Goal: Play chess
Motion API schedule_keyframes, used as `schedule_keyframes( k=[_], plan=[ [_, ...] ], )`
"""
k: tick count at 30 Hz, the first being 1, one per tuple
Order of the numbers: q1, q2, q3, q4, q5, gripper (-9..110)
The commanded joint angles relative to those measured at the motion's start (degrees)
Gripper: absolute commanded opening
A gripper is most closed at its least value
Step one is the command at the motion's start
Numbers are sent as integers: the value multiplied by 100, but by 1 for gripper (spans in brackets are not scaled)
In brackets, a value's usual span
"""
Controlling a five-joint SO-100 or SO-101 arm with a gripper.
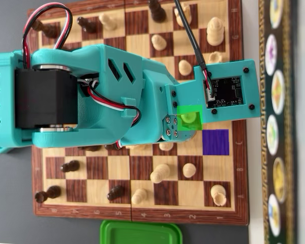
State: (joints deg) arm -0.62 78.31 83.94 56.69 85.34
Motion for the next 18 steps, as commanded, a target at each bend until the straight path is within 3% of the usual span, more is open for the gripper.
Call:
schedule_keyframes(
  k=[1,18],
  plan=[
    [53,580,-114,-70,-26,16],
    [237,1450,387,-9,-18,16]
  ],
)
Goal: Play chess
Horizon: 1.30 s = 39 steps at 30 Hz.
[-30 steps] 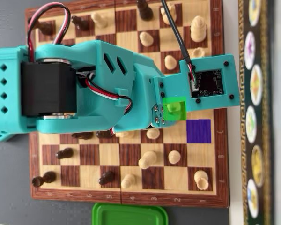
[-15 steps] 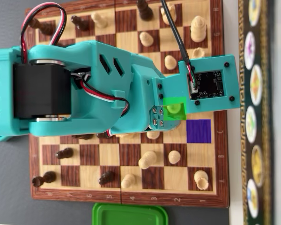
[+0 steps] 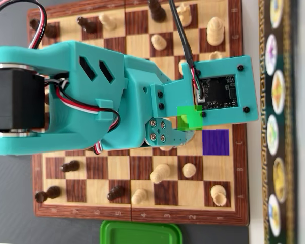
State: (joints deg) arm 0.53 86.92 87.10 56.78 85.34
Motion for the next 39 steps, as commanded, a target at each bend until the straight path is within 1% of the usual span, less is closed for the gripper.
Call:
schedule_keyframes(
  k=[1,13,26,31,39],
  plan=[
    [132,773,185,-18,-9,16],
    [246,2320,1195,-79,53,16],
    [694,4289,1960,-88,62,16],
    [686,5080,2206,-105,404,16],
    [615,6398,3261,-1318,562,16]
  ],
)
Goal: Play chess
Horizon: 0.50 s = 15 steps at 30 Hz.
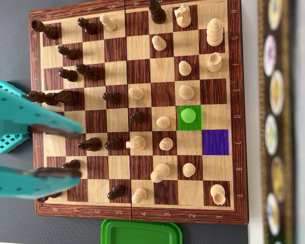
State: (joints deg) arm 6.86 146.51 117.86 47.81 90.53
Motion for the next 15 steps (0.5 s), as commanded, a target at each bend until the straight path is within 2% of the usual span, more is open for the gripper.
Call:
schedule_keyframes(
  k=[1,9,15],
  plan=[
    [-62,606,343,-571,53,16],
    [-439,1863,1424,-1371,246,16],
    [-439,2804,2303,-2531,404,16]
  ],
)
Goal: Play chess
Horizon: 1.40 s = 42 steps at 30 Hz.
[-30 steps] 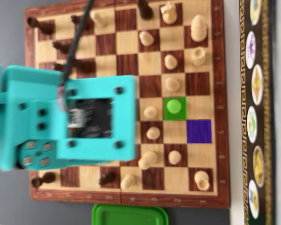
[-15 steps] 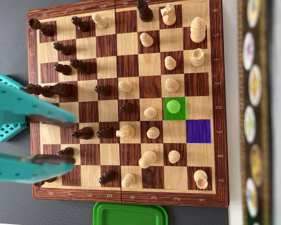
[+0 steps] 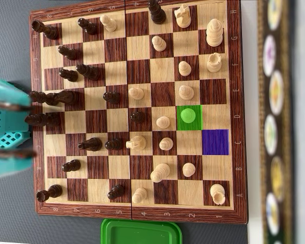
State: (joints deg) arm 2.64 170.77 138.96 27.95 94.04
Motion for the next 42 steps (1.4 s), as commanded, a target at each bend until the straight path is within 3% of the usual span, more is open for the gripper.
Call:
schedule_keyframes(
  k=[1,13,32,42],
  plan=[
    [-9,536,343,-747,53,16],
    [-26,2127,1925,-3173,-9,16],
    [-281,2109,2856,-7550,-18,16],
    [-299,2109,2997,-9141,-264,16]
  ],
)
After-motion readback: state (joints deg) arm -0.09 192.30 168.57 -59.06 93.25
